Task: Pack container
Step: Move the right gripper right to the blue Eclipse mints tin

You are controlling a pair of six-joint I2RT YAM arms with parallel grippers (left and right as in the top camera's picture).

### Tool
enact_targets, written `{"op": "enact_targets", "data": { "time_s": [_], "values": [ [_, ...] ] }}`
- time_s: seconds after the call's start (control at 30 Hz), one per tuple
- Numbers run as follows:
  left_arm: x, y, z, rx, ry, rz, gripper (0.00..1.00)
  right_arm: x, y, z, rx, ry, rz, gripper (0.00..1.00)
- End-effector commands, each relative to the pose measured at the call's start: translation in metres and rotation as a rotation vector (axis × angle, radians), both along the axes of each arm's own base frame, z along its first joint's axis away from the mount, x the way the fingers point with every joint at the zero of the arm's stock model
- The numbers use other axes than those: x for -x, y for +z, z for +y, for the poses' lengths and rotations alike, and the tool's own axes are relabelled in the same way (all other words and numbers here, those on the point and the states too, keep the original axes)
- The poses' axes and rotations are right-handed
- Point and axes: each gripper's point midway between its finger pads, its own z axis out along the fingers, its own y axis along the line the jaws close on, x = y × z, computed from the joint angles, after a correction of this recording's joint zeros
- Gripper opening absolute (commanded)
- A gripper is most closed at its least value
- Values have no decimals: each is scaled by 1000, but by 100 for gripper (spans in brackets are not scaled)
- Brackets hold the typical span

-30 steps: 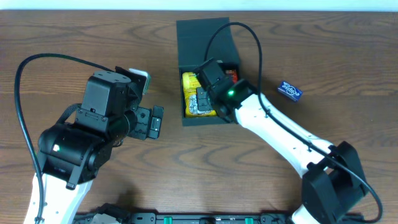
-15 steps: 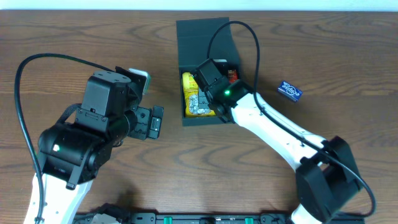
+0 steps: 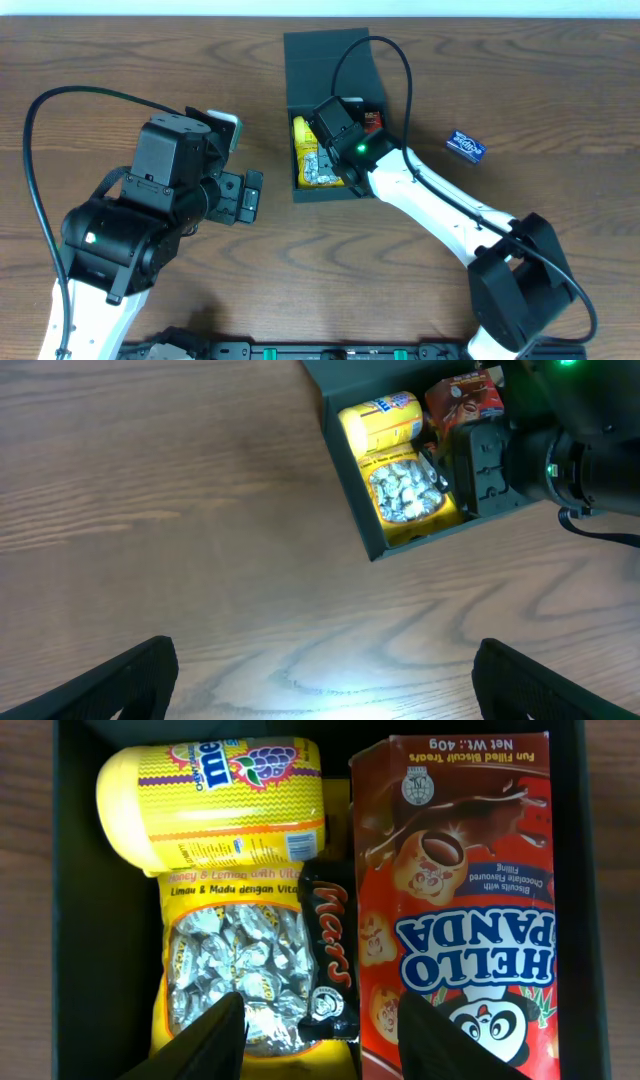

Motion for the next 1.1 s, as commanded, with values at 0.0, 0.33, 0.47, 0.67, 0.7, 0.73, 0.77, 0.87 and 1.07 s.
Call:
{"op": "enact_targets", "data": {
  "time_s": [0.0,0.33,0.47,0.67,0.7,0.73,0.77,0.87,1.07],
  "values": [
    [0,6,1,3,0,-14,95,-10,19,-8,-3,-16,-51,49],
    [0,6,1,3,0,-14,95,-49,110,-108,107,-84,-274,67],
    [0,6,1,3,0,-14,95,-62,113,-163,187,-126,-268,77],
    [0,6,1,3,0,-14,95,-68,112,-248,295,-203,-230,98],
    [0,6,1,3,0,-14,95,-68,112,-258,305,-214,-224,99],
    [0,6,1,3,0,-14,95,-68,111,-269,320,-212,-215,99],
    [0,6,1,3,0,-14,95,-68,109,-276,329,-194,-205,99],
    [0,6,1,3,0,-14,95,-72,101,-282,306,-43,-182,99],
    [0,6,1,3,0,-14,95,-77,76,-266,177,337,-180,99]
  ]
}}
